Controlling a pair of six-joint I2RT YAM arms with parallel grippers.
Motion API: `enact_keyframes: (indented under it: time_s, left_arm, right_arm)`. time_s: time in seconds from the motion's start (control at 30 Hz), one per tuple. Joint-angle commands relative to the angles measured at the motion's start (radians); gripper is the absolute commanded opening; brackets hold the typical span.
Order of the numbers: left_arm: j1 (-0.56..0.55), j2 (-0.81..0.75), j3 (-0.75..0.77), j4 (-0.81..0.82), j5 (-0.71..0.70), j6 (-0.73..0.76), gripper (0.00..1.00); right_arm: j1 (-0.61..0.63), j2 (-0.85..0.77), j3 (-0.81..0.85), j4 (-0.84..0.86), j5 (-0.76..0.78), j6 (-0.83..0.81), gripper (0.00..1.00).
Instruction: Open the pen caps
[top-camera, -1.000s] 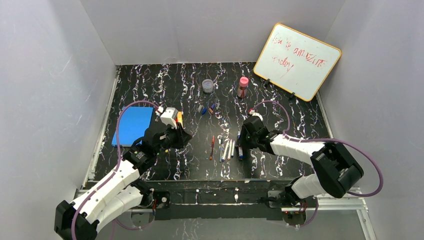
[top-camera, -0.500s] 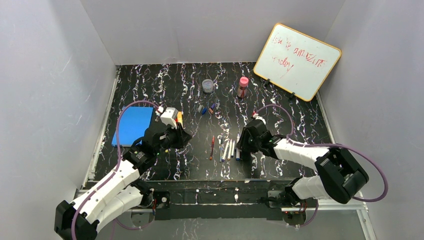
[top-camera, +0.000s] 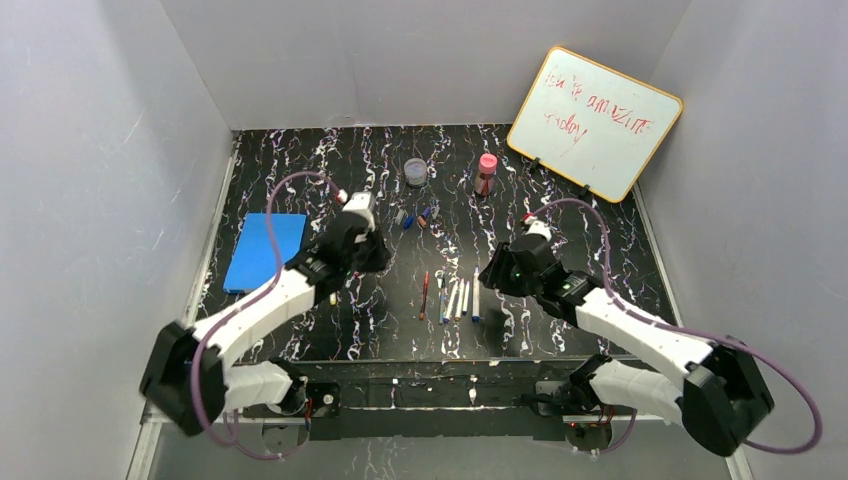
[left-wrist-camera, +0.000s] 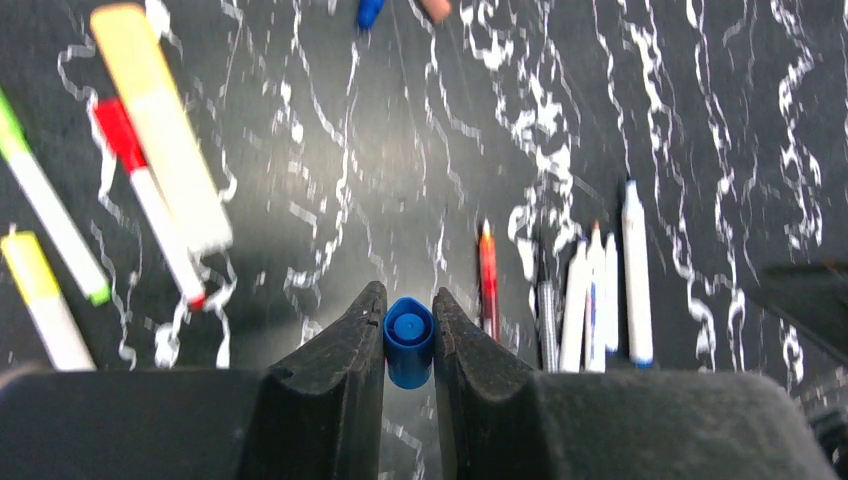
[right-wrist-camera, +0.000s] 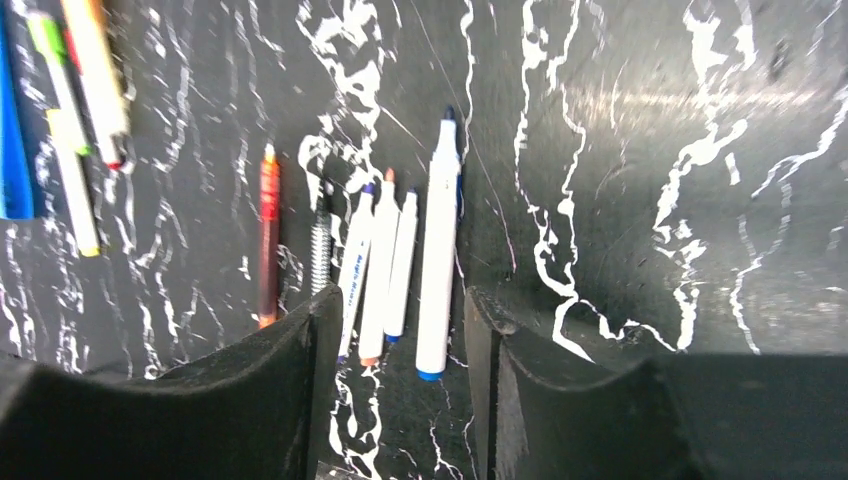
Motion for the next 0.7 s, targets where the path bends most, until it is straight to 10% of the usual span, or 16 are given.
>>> enact_keyframes:
  time_s: [0.0, 0.2, 0.67]
  left_arm:
    - [0.002, 0.228, 0.189, 0.012, -0.098, -0.011, 0.04]
    - [0.041, 0.572, 0.41, -0.059, -0.165, -0.003, 0.06]
    - [0.069, 0.822, 0.61, -0.142, -0.083, 0.03, 0.19]
  right_arm:
    - [-0.001, -0.106, 0.07, -0.139, 0.122, -0.05, 0.58]
    - [-0.001, -0.221, 0.051, -0.189, 0.162, -0.063, 0.97]
    - [-0.004, -0.306, 0.053, -0.123, 0.088, -0.055, 0.99]
